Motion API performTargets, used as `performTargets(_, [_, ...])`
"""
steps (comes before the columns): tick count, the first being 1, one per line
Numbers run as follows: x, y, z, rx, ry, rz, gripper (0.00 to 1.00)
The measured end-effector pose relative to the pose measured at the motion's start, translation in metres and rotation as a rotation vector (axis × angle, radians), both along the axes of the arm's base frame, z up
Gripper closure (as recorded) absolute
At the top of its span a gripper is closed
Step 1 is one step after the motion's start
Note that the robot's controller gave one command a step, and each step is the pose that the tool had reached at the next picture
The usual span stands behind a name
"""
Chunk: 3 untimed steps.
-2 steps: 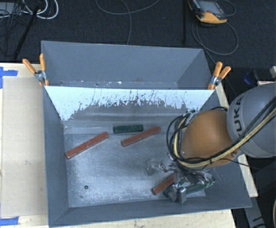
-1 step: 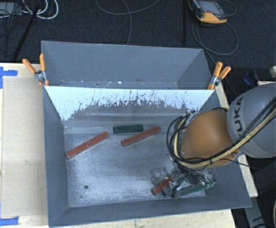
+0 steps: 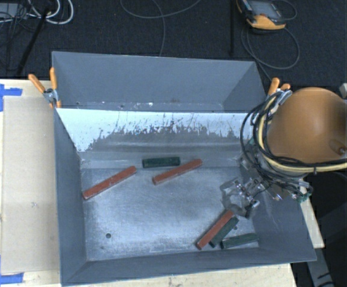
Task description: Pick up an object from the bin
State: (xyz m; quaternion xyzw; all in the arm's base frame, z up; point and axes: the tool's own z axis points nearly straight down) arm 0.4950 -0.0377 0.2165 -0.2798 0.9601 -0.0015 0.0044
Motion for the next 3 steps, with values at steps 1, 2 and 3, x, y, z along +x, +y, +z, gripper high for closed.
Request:
performTargets(1, [-0.002,0.0,-0.005,0.002,0.009,-0.002,0.0])
performTargets(2, [-0.008,0.014,-0.149,0.0,0.015,0.293,0.0])
performTargets(3, [-0.006,0.016,-0.146,0.001,0.006,0.295,1.0])
